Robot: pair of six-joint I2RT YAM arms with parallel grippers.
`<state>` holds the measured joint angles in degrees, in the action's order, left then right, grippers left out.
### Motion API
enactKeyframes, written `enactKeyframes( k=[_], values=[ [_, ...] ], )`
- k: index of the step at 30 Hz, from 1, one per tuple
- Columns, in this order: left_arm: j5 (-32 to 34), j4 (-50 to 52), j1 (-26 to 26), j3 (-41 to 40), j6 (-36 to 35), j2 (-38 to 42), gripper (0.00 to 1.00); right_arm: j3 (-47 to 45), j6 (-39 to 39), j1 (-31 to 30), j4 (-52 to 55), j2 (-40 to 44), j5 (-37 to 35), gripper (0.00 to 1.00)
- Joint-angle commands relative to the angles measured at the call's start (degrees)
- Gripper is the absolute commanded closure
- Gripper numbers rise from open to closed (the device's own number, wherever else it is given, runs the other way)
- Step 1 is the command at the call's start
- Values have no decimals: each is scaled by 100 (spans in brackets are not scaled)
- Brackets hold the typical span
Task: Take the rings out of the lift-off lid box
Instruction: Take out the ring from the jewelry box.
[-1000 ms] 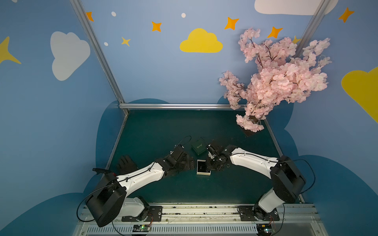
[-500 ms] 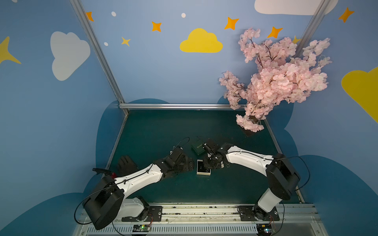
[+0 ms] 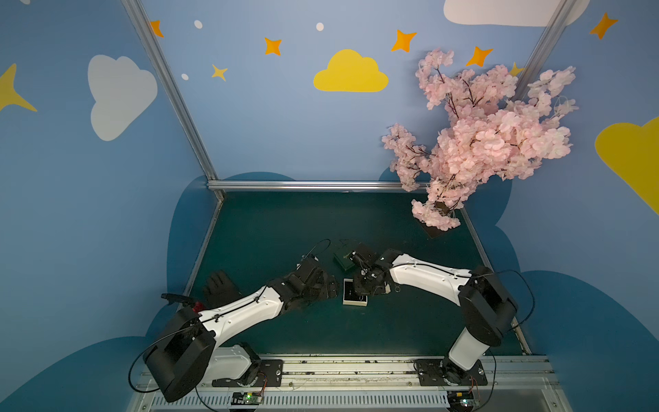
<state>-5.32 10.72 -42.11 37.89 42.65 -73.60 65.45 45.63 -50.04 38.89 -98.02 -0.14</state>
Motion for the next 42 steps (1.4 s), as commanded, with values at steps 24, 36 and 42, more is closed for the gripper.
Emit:
enactKeyframes(
  k=[24,36,42],
  values=[
    [-57,70,18,17,-3,-94,2,-113,38,-76,39,-121,-153,78],
    [-21,101,20,-18,6,-69,2,-198,25,-95,-40,-78,-65,83],
    [-21,119,14,-18,-3,-60,2,-252,67,-118,63,-3,-113,84]
  ],
)
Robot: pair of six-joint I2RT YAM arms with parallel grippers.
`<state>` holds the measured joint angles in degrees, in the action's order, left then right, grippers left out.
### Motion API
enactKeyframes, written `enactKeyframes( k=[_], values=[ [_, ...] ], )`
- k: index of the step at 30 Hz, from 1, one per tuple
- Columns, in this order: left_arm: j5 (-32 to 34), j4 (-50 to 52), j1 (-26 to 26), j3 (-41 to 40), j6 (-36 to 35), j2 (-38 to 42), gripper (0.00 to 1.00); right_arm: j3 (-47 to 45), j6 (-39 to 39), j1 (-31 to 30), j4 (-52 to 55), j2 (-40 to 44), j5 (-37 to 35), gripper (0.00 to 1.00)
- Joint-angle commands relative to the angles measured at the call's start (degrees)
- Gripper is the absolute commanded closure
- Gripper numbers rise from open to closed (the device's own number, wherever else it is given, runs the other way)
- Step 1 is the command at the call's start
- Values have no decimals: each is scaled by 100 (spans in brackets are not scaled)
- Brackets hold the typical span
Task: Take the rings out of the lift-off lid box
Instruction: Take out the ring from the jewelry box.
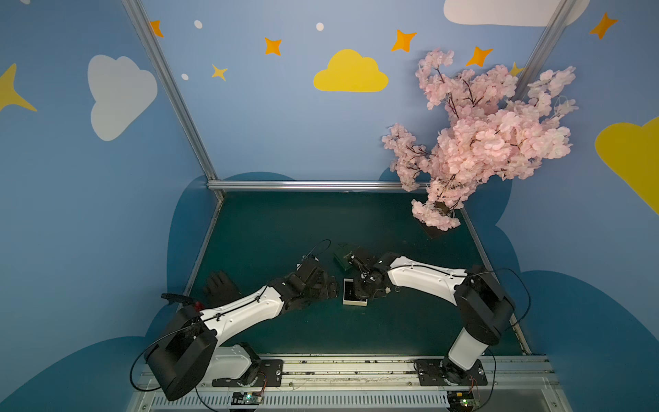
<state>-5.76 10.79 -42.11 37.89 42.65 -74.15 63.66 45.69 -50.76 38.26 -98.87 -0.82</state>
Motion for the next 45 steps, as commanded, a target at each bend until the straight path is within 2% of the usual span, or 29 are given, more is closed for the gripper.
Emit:
enactKeyframes(
  k=[1,6,9,21,36,40,45],
  values=[
    [31,125,19,-18,-3,-3,2,-99,76,-48,112,110,-42,85],
    [84,99,19,-85,34,67,2,-187,113,-57,-11,162,-16,87],
    [66,90,16,-98,55,66,2,-143,107,-57,-7,122,16,93],
    [75,73,14,-111,59,50,2,-178,115,-65,-87,340,-9,100],
    [-72,-93,18,-89,81,-163,2,-334,26,-50,-187,810,-327,100],
    [-171,-273,18,-72,-10,-141,2,-564,-69,175,-194,1134,-419,100],
    [-267,-596,23,-21,-153,-23,2,-1219,1,876,-523,1889,-141,100]
  ],
)
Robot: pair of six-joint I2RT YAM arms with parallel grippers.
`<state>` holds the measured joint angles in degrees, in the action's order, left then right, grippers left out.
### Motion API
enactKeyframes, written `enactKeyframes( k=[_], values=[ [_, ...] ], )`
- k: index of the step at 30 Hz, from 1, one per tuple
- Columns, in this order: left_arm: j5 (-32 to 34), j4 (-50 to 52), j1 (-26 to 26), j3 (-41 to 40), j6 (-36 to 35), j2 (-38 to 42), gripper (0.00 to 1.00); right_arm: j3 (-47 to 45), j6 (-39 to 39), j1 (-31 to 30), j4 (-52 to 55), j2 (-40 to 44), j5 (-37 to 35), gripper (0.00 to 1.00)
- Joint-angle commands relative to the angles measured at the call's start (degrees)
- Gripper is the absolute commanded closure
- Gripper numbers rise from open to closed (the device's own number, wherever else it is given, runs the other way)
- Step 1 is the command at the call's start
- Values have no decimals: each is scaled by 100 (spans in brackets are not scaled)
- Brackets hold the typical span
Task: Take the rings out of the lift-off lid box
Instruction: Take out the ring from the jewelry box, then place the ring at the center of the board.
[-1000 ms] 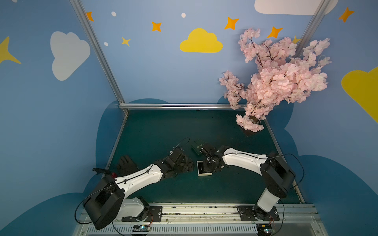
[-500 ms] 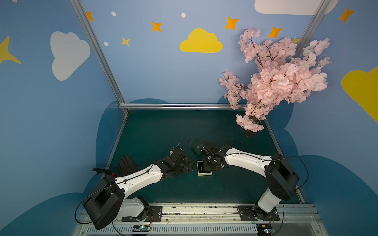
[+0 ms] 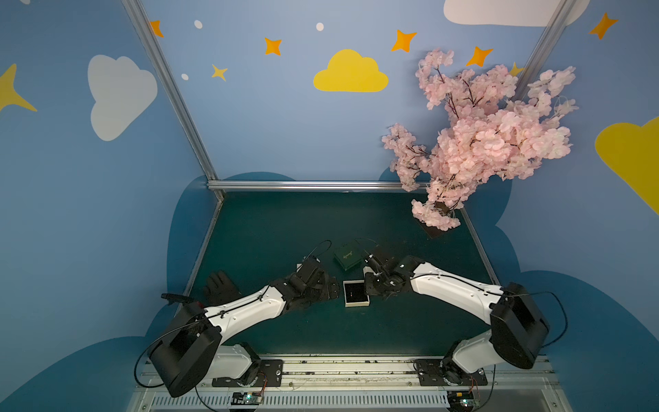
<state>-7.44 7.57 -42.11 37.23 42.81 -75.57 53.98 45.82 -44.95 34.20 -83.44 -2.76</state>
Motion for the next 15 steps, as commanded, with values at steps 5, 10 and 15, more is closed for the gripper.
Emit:
enactKeyframes(
  k=[5,10,15],
  values=[
    [-335,-578,18,177,-458,74,2,-904,166,1124,-239,1238,73,100],
    [-679,-1032,14,261,-677,-1,2,-1303,-75,2171,-472,1490,569,100],
    [-953,-1380,16,297,-880,-13,1,-1370,-360,2945,-711,1158,1100,100]
  ],
)
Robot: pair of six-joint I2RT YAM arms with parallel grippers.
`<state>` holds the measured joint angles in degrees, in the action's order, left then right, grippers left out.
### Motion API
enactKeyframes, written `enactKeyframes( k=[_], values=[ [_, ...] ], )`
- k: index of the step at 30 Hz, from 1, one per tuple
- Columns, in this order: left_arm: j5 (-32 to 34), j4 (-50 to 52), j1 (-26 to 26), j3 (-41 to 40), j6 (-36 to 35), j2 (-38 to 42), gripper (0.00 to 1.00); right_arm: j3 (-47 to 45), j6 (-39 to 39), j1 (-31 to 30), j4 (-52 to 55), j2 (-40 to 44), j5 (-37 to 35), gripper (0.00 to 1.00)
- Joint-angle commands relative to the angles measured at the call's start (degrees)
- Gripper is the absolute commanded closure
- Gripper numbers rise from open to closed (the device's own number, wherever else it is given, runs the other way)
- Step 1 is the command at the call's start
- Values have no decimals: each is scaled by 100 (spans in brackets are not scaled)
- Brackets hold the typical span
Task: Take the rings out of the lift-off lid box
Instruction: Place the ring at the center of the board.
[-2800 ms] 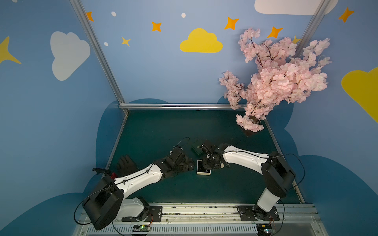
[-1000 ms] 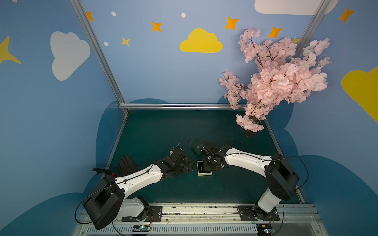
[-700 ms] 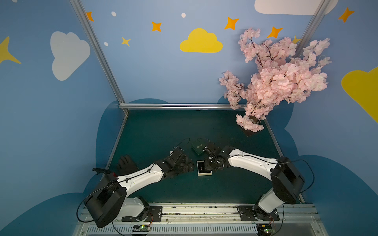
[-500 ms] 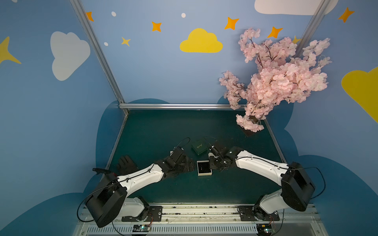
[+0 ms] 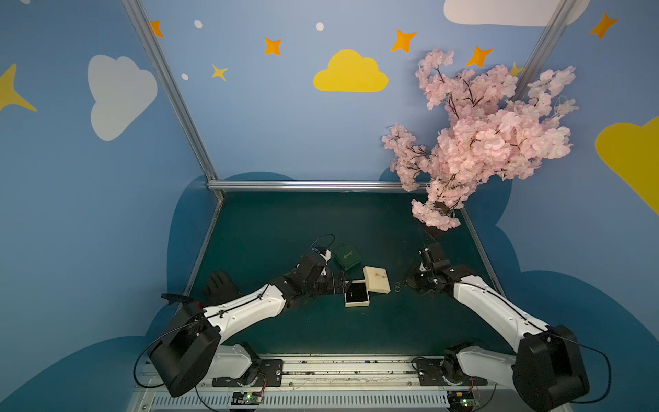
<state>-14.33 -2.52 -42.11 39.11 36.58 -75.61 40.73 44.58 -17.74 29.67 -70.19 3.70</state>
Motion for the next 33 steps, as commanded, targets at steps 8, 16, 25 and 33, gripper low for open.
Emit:
enactKeyframes(
  k=[8,16,25,33],
  values=[
    [-426,-635,10,-81,-377,165,1,-30,-348,543,-677,-951,863,97],
    [-345,-549,10,-115,-412,190,1,-57,-402,544,-702,-1128,816,79],
    [-158,-379,5,-142,-450,223,1,31,-538,167,59,-481,459,42],
    [176,-48,18,-84,-289,136,1,-93,110,-1256,-163,440,491,52]
  ],
)
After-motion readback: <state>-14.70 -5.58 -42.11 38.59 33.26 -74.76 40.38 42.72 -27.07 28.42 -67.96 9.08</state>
